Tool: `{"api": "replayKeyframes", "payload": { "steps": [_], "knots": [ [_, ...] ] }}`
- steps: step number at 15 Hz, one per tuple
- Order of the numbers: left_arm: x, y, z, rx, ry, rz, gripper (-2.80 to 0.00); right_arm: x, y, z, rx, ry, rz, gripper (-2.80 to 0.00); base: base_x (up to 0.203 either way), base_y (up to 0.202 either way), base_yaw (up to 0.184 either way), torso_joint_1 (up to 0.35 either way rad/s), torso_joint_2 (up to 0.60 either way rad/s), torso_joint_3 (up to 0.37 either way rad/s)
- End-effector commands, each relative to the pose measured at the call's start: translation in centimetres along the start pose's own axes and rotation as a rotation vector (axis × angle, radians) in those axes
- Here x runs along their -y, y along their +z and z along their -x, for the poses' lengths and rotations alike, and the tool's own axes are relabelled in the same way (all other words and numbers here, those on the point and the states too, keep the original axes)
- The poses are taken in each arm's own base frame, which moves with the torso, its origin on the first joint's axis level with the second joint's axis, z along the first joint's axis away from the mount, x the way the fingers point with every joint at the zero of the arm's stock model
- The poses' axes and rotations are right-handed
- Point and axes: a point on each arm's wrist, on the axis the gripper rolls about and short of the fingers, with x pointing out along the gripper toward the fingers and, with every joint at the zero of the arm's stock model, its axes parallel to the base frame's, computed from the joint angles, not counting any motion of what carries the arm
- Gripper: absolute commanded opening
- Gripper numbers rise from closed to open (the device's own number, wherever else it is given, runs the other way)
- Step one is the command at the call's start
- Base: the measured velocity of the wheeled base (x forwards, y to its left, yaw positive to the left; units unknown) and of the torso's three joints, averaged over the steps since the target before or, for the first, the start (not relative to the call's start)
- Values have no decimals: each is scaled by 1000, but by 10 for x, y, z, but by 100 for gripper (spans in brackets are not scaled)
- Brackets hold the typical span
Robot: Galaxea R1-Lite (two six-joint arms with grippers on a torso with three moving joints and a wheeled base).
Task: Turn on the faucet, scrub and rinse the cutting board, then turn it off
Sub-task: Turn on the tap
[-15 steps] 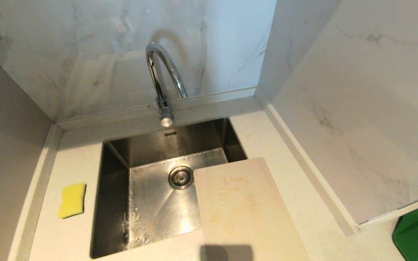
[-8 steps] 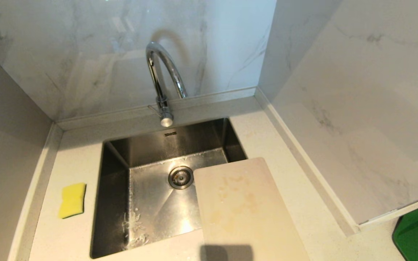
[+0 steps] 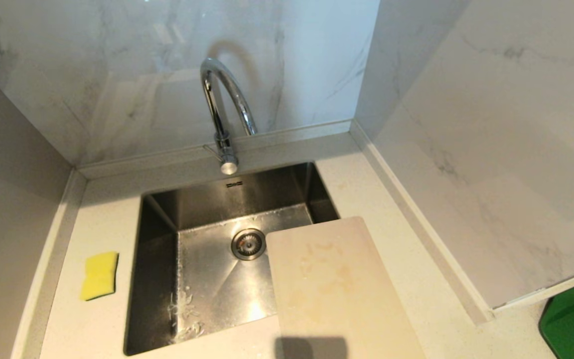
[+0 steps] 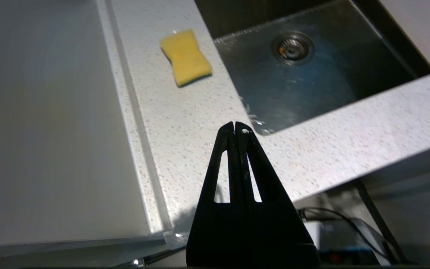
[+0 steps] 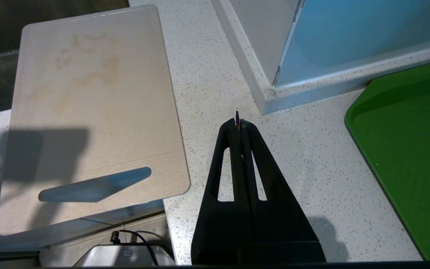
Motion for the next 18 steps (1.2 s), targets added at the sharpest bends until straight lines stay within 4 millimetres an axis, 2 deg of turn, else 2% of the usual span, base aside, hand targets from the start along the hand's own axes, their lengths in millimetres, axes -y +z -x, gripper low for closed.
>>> {"api": "replayKeyframes", "payload": {
  "steps": [1, 6, 8, 10, 13, 18],
  "knots": [
    [-1, 22, 0, -41, -44, -10, -280, 0, 0, 0, 0, -1, 1, -280, 0, 0, 0, 0, 0, 0],
    [-5, 86, -17, -80, -179, -102, -280, 0, 0, 0, -1, -1, 0, -280, 0, 0, 0, 0, 0, 0],
    [-7, 112, -31, -103, -224, -118, -280, 0, 0, 0, 1, 0, 0, -280, 0, 0, 0, 0, 0, 0],
    [-9, 127, -50, -149, -273, -117, -280, 0, 0, 0, 1, 0, 0, -280, 0, 0, 0, 0, 0, 0],
    [-13, 149, -87, -233, -309, -112, -280, 0, 0, 0, -1, 0, 0, -280, 0, 0, 0, 0, 0, 0],
    [-19, 169, -164, -376, -339, -85, -280, 0, 0, 0, 0, 0, 0, -280, 0, 0, 0, 0, 0, 0]
  ]
}}
